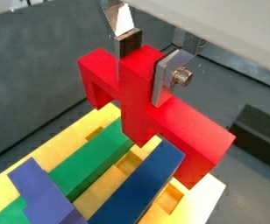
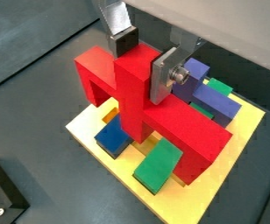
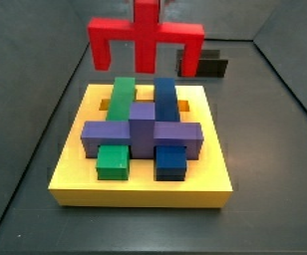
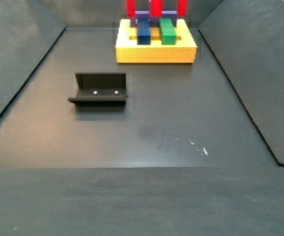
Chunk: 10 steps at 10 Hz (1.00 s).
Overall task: Pick up the red object. Move up. Move to above the board. Insert the red object.
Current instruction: Insert the red object.
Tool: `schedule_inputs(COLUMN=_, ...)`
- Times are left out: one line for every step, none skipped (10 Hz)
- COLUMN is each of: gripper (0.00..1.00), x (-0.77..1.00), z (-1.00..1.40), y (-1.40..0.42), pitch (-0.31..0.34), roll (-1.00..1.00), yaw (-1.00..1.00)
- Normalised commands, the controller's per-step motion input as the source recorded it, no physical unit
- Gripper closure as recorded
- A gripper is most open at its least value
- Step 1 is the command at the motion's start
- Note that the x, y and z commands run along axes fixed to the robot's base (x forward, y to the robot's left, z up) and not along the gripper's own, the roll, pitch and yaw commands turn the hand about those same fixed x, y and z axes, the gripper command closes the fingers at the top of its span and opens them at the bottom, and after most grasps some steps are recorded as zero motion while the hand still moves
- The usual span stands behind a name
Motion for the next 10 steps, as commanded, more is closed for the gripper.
schedule_inputs(gripper=1.0, x=0.02, z=-0.46, y=-0.07, pitch=-0.103, roll=0.06, yaw=0.03)
schedule_inputs(gripper=1.0, x=0.04, z=-0.33, y=0.0, pitch=-0.036, roll=0.06, yaw=0.07)
schedule_inputs(gripper=1.0, x=0.0, z=-0.26, y=-0.04, pitch=0.0, roll=0.18, yaw=0.0)
schedule_inputs(gripper=1.0, x=0.0, z=-0.07, y=-0.09, pitch=0.0, roll=0.14, yaw=0.0)
schedule_inputs(gripper=1.0, x=0.08, z=-0.09, y=-0.05, pitch=0.0, roll=0.11, yaw=0.08)
schedule_inputs(gripper=1.0, x=0.15, z=-0.13, y=-0.22, pitch=0.0, roll=0.19, yaw=0.15)
schedule_inputs(gripper=1.0, x=0.1, z=-0.17, y=-0.08, pitch=0.0, roll=0.18, yaw=0.08)
schedule_inputs(gripper=1.0, x=0.08, z=-0.12, y=-0.01, pitch=0.003, roll=0.13, yaw=0.15)
schedule_inputs(gripper=1.0, x=0.15, z=-0.13, y=0.0, pitch=0.0, roll=0.11, yaw=0.18)
schedule_inputs(gripper=1.0, x=0.09, z=-0.11, y=0.0, pitch=0.0, roll=0.06, yaw=0.13)
